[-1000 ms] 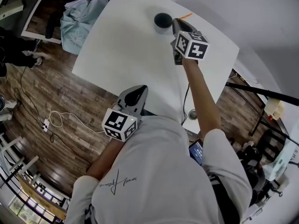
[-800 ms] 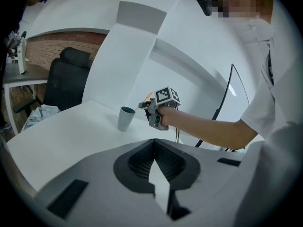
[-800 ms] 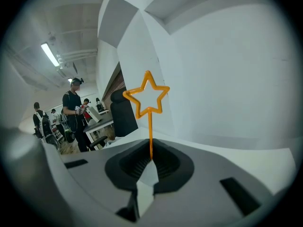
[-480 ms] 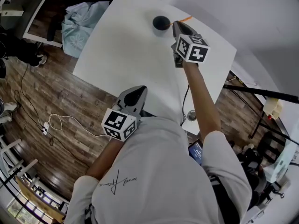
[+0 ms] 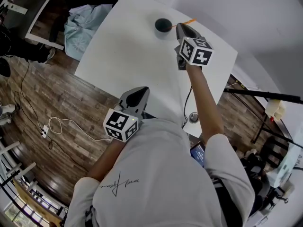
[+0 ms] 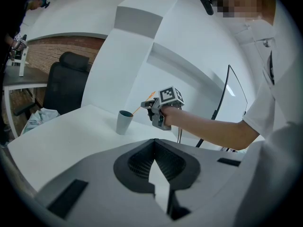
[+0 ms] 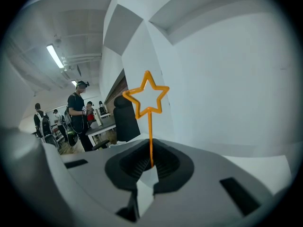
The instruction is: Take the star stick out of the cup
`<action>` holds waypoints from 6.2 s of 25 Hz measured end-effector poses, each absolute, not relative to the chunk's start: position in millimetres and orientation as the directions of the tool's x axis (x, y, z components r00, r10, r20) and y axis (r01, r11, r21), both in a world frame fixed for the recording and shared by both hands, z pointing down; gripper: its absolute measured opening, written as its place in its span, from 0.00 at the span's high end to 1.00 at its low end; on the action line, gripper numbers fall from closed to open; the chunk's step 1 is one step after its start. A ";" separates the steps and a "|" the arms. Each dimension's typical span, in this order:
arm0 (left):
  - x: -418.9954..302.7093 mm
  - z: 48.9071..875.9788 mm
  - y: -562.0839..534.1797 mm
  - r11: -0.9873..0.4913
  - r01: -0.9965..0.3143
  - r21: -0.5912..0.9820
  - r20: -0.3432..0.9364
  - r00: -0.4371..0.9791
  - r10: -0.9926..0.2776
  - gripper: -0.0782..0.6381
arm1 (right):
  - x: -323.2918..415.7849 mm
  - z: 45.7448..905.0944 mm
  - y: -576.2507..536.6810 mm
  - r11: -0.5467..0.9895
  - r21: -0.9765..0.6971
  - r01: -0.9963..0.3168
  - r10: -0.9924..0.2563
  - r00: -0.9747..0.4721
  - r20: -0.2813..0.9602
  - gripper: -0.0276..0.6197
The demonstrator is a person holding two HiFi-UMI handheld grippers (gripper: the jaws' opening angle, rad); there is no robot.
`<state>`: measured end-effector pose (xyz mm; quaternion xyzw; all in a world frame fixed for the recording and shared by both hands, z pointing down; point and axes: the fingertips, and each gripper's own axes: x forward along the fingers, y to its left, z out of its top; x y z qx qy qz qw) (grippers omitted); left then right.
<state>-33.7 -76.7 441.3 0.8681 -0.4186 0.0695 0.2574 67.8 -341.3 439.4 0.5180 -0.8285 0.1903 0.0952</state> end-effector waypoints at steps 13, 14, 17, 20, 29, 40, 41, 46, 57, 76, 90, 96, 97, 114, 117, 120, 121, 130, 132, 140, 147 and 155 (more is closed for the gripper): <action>-31.7 433.8 -70.5 -0.537 -0.760 0.367 0.308 0.644 -0.700 0.88 | 67.7 417.0 -329.5 0.410 -0.213 -0.887 -0.830 -0.460 0.316 0.92; -31.3 433.0 -70.1 -0.538 -0.760 0.366 0.306 0.644 -0.701 0.88 | 68.4 415.3 -328.9 0.411 -0.211 -0.887 -0.830 -0.460 0.315 0.92; -29.9 431.9 -68.4 -0.541 -0.759 0.362 0.301 0.645 -0.703 0.88 | 70.6 411.1 -326.9 0.412 -0.211 -0.886 -0.833 -0.461 0.307 0.92; -30.2 431.9 -67.4 -0.542 -0.760 0.359 0.297 0.643 -0.705 0.88 | 70.9 408.2 -324.7 0.412 -0.217 -0.885 -0.834 -0.462 0.301 0.92; -32.1 429.2 -66.6 -0.540 -0.761 0.359 0.287 0.640 -0.712 0.88 | 70.7 398.5 -318.4 0.420 -0.213 -0.882 -0.836 -0.467 0.288 0.92; -22.7 423.3 -64.1 -0.563 -0.749 0.351 0.271 0.656 -0.704 0.88 | 81.1 380.6 -307.5 0.420 -0.218 -0.881 -0.845 -0.467 0.260 0.92; -21.9 422.9 -63.6 -0.564 -0.748 0.349 0.270 0.657 -0.704 0.88 | 82.5 379.6 -306.3 0.420 -0.217 -0.881 -0.846 -0.467 0.259 0.92; -21.3 421.6 -61.6 -0.562 -0.750 0.348 0.261 0.654 -0.710 0.88 | 84.7 375.2 -298.6 0.428 -0.215 -0.878 -0.846 -0.472 0.248 0.92; -22.5 420.5 -58.1 -0.552 -0.757 0.349 0.258 0.644 -0.720 0.88 | 81.0 374.0 -282.4 0.449 -0.215 -0.867 -0.834 -0.493 0.248 0.92; -16.3 425.0 -58.4 -0.547 -0.748 0.376 0.260 0.652 -0.712 0.88 | 86.5 396.7 -253.4 0.448 -0.236 -0.862 -0.816 -0.502 0.287 0.92; -17.7 427.6 -58.3 -0.540 -0.750 0.381 0.267 0.649 -0.712 0.88 | 84.1 421.3 -233.7 0.443 -0.259 -0.858 -0.795 -0.510 0.329 0.92; -13.9 429.6 -57.6 -0.542 -0.745 0.390 0.268 0.655 -0.707 0.88 | 85.5 432.6 -219.5 0.447 -0.265 -0.854 -0.780 -0.517 0.353 0.92; -13.4 429.7 -57.5 -0.542 -0.744 0.391 0.267 0.655 -0.707 0.88 | 86.0 434.9 -217.4 0.446 -0.268 -0.854 -0.778 -0.518 0.356 0.92; -14.9 432.7 -59.6 -0.529 -0.740 0.415 0.269 0.655 -0.706 0.88 | 89.2 453.3 -192.6 0.423 -0.311 -0.851 -0.759 -0.521 0.391 0.92; -14.9 433.5 -59.6 -0.528 -0.739 0.419 0.270 0.656 -0.705 0.88 | 88.0 456.5 -185.7 0.423 -0.320 -0.848 -0.753 -0.525 0.397 0.92; -15.7 433.9 -58.6 -0.527 -0.738 0.422 0.269 0.657 -0.704 0.88 | 87.0 460.3 -176.8 0.420 -0.329 -0.846 -0.746 -0.528 0.405 0.92; -16.2 434.0 -58.4 -0.526 -0.738 0.423 0.269 0.657 -0.705 0.88 | 86.9 461.9 -173.9 0.419 -0.331 -0.846 -0.744 -0.529 0.408 0.92; -15.1 436.8 -57.3 -0.525 -0.734 0.431 0.271 0.660 -0.701 0.88 | 85.3 474.1 -151.6 0.416 -0.352 -0.839 -0.721 -0.540 0.435 0.92; -14.5 437.3 -57.6 -0.525 -0.733 0.433 0.271 0.661 -0.699 0.88 | 83.3 476.5 -146.2 0.417 -0.359 -0.835 -0.714 -0.545 0.440 0.92; -16.0 439.8 -57.6 -0.520 -0.731 0.442 0.270 0.662 -0.700 0.88 | 79.5 486.3 -123.1 0.421 -0.373 -0.827 -0.684 -0.559 0.468 0.92; -17.4 440.4 -57.2 -0.515 -0.733 0.445 0.268 0.658 -0.704 0.88 | 75.7 489.7 -103.1 0.426 -0.383 -0.820 -0.664 -0.571 0.482 0.92; -23.4 444.6 -58.0 -0.496 -0.742 0.451 0.276 0.645 -0.713 0.88 | 63.9 488.9 -89.3 0.467 -0.377 -0.800 -0.630 -0.600 0.494 0.92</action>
